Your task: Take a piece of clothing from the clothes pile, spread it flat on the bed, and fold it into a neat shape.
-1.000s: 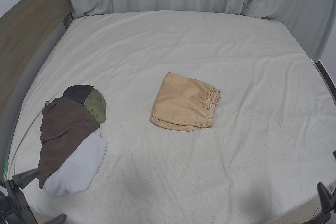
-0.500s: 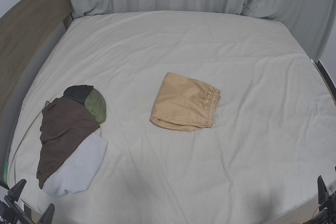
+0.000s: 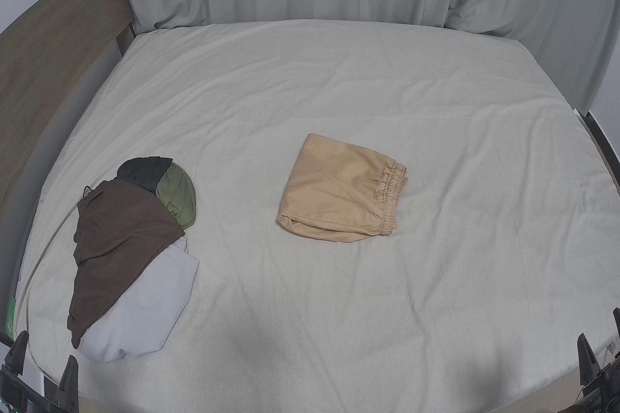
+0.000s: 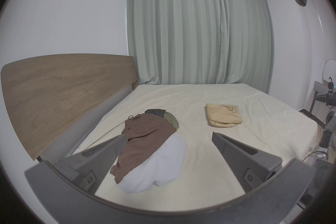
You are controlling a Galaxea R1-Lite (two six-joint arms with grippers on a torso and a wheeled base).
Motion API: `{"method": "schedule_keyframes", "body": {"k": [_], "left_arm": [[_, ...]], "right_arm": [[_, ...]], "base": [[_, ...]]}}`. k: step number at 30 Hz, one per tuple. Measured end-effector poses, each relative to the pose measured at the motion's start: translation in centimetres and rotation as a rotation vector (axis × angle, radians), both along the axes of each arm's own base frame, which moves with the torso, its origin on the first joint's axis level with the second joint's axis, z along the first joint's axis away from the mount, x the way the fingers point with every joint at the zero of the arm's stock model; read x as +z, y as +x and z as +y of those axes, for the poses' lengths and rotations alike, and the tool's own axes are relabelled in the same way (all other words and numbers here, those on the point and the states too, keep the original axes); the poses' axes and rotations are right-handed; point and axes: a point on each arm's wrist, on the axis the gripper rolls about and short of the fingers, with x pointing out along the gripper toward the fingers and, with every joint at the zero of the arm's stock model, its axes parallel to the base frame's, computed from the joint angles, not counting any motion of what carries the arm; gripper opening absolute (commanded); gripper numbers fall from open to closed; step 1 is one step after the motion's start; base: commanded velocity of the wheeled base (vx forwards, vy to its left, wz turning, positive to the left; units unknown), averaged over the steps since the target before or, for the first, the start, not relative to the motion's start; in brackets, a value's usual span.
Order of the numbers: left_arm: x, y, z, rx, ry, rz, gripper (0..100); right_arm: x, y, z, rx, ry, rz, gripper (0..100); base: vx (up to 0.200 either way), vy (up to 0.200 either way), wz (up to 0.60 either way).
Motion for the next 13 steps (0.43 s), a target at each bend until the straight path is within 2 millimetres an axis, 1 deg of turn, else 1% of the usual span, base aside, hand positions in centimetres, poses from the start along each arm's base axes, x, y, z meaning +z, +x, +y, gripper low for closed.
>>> {"method": "schedule_keyframes", "body": {"k": [13], "left_arm": [[-0.05,-0.12,0.02,-0.009,-0.002,-0.014,100]], "right_arm": [[0.01,0.0,0.01,0.006,0.005,0.0,100]], "base": [[0.0,0.0,0.0]]}}
